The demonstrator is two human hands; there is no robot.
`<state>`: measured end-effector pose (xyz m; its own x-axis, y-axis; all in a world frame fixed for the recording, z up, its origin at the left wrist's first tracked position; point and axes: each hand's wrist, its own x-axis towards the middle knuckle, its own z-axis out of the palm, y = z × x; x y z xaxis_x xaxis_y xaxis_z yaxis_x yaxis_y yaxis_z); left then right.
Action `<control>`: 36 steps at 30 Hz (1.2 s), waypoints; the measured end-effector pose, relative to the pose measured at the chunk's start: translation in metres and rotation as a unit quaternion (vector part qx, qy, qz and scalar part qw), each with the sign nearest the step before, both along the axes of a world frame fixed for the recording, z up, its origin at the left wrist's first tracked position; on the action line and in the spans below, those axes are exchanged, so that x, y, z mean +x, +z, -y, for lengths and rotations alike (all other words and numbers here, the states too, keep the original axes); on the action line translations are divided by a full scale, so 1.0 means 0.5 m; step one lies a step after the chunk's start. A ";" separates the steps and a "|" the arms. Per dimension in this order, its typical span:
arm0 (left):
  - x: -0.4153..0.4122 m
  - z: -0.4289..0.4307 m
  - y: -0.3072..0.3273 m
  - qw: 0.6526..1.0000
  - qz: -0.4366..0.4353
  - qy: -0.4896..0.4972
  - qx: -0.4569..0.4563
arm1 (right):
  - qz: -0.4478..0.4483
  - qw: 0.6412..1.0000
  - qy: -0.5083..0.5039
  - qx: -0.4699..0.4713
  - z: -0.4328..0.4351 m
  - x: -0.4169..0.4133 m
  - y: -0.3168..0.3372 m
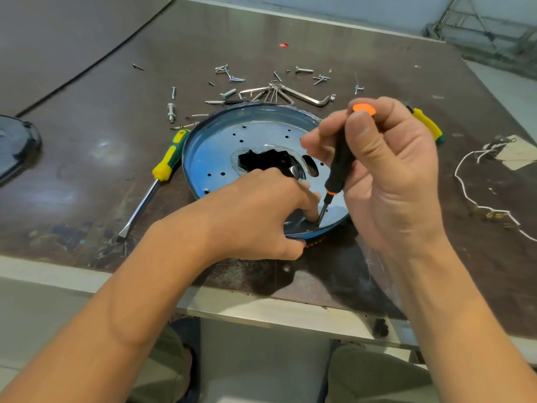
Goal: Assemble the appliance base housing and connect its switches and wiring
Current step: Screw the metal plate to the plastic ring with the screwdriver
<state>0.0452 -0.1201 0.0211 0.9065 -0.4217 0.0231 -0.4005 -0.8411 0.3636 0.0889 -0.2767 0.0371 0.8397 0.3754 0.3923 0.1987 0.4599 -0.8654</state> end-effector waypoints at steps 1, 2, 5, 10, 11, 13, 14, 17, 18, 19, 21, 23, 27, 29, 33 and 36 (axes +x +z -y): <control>-0.001 0.000 0.000 1.000 0.001 0.000 0.000 | -0.003 1.000 -0.011 0.007 -0.001 0.001 0.000; -0.001 0.001 0.000 1.000 0.004 0.001 0.000 | -0.001 1.000 -0.019 0.010 -0.003 0.002 0.000; 0.001 0.001 -0.001 1.000 0.005 0.000 0.002 | -0.006 1.000 -0.002 0.016 -0.002 0.004 0.002; 0.004 0.001 -0.001 1.000 -0.012 -0.001 0.002 | -0.013 0.999 0.031 -0.006 0.005 0.000 -0.002; 0.003 0.001 0.000 1.000 -0.012 0.000 0.000 | -0.013 1.000 0.023 -0.007 0.001 -0.002 -0.003; 0.001 0.000 0.000 1.000 -0.007 0.002 -0.005 | -0.022 1.000 -0.002 -0.002 -0.008 -0.006 -0.007; 0.001 0.000 0.000 1.000 -0.005 0.002 -0.005 | -0.027 1.000 -0.009 -0.001 -0.011 -0.006 -0.009; 0.002 0.000 0.000 1.000 -0.008 -0.004 0.002 | -0.021 1.000 -0.011 -0.004 -0.015 -0.001 -0.008; 0.003 0.000 0.000 1.000 -0.006 -0.004 0.005 | -0.021 1.000 -0.017 -0.007 -0.013 0.003 -0.006; 0.003 0.000 -0.001 1.000 -0.001 -0.003 0.009 | -0.024 0.999 -0.020 -0.007 -0.008 0.007 -0.005; 0.003 -0.002 -0.003 1.000 0.008 0.002 0.009 | -0.033 0.999 -0.016 -0.006 0.005 0.017 -0.003; 0.002 -0.003 -0.006 1.000 0.004 0.003 0.000 | -0.022 1.000 -0.012 -0.015 0.014 0.021 -0.003; 0.003 -0.005 -0.007 1.000 -0.003 0.004 -0.005 | -0.028 0.999 -0.037 0.012 0.019 0.021 -0.004; 0.004 -0.004 -0.007 1.000 -0.005 0.000 -0.007 | -0.018 0.999 -0.027 0.008 0.017 0.020 -0.004; 0.006 -0.004 -0.006 1.000 0.004 -0.006 -0.017 | -0.037 0.998 0.043 0.019 0.013 0.017 -0.005; 0.009 -0.010 -0.008 0.999 0.001 -0.015 -0.036 | -0.041 0.997 0.060 0.025 0.018 0.019 -0.006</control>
<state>0.0495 -0.1149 0.0170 0.8937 -0.4451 0.0569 -0.4257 -0.8006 0.4217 0.0983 -0.2856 0.0340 0.8201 0.4570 0.3444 0.0688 0.5188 -0.8522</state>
